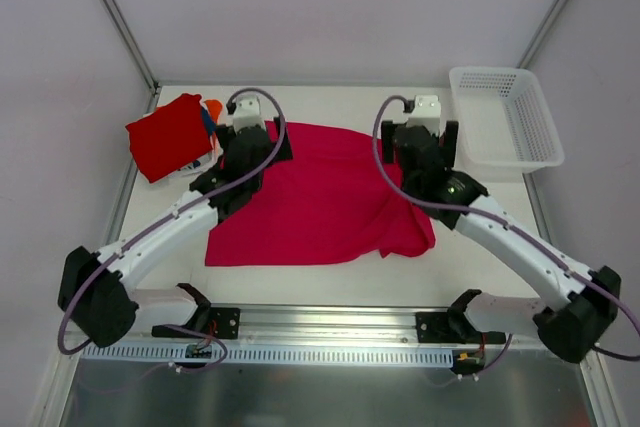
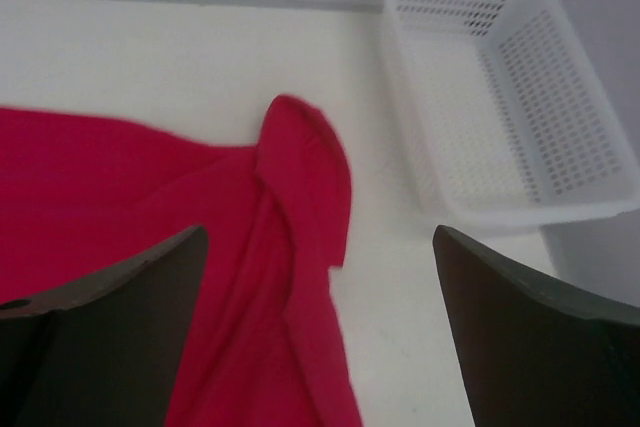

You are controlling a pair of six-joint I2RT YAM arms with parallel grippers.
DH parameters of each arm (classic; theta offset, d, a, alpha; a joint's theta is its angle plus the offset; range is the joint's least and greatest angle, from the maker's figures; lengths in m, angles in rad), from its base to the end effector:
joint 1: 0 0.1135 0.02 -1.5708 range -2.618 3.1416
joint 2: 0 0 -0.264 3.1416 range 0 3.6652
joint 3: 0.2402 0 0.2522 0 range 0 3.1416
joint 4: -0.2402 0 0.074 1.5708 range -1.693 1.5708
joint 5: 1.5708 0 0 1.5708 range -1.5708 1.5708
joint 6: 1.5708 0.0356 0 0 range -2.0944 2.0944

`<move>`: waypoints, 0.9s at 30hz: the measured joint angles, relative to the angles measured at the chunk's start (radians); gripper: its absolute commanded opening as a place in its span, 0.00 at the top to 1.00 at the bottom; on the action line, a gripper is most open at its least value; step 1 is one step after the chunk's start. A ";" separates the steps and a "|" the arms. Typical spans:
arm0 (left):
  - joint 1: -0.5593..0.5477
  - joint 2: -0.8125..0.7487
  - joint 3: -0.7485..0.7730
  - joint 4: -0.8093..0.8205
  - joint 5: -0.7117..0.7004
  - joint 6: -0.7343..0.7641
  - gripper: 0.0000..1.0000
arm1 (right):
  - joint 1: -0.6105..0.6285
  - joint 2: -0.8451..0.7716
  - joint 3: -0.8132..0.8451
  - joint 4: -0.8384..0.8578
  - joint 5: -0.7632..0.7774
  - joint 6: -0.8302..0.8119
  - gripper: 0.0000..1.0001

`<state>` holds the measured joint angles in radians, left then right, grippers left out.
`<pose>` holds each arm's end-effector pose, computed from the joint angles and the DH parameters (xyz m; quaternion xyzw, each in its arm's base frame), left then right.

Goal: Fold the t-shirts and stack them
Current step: Flatten out the tshirt

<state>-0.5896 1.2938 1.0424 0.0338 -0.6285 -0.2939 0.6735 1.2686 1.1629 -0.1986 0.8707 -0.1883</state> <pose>0.2613 -0.1496 0.3424 -0.0822 0.7619 -0.0367 0.6414 0.2388 0.1558 0.3703 -0.0785 0.7683 -0.2011 0.6025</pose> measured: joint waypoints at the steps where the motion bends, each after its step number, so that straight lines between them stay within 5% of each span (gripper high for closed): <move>1: -0.031 -0.046 -0.055 -0.021 0.003 -0.032 0.01 | 0.042 -0.055 -0.040 -0.042 -0.005 0.056 0.01; 9: -0.108 -0.183 -0.449 -0.185 0.080 -0.253 0.02 | 0.274 -0.306 -0.434 -0.280 -0.120 0.524 0.00; 18: -0.184 -0.278 -0.545 -0.211 0.115 -0.367 0.03 | 0.428 -0.157 -0.531 -0.489 -0.101 1.021 0.11; 27: -0.191 -0.385 -0.615 -0.213 0.127 -0.388 0.03 | 0.478 -0.069 -0.608 -0.480 -0.106 1.222 0.15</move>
<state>-0.7803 0.9092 0.4274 -0.1795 -0.5011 -0.6819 1.1515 1.1992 0.5552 -0.6785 0.7650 1.0340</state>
